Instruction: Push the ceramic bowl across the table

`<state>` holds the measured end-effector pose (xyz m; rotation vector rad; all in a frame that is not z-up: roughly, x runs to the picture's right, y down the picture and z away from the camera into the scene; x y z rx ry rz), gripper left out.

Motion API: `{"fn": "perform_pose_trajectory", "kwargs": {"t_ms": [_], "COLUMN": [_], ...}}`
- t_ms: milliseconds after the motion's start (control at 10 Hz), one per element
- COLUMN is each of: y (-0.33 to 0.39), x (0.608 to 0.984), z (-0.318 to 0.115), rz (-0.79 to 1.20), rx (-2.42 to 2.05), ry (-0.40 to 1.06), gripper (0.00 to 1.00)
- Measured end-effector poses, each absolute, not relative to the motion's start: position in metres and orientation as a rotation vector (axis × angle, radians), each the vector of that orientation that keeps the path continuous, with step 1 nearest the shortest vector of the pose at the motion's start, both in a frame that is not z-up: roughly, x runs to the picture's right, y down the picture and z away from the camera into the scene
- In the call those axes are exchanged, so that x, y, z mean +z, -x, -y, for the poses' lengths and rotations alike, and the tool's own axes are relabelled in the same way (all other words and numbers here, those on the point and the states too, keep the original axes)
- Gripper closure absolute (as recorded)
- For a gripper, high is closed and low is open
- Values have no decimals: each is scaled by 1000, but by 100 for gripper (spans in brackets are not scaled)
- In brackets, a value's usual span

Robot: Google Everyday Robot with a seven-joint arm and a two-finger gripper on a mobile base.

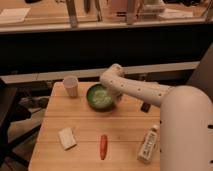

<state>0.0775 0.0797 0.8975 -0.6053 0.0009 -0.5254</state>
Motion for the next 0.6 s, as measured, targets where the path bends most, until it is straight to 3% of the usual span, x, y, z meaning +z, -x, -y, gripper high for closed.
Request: {"fn": "perform_pose_trajectory", "kwargs": {"t_ms": [600], "y": [-34], "x": [888], "z": [-93], "rz": [2], "rx": [-672], "ry": [636], "gripper": [100]}}
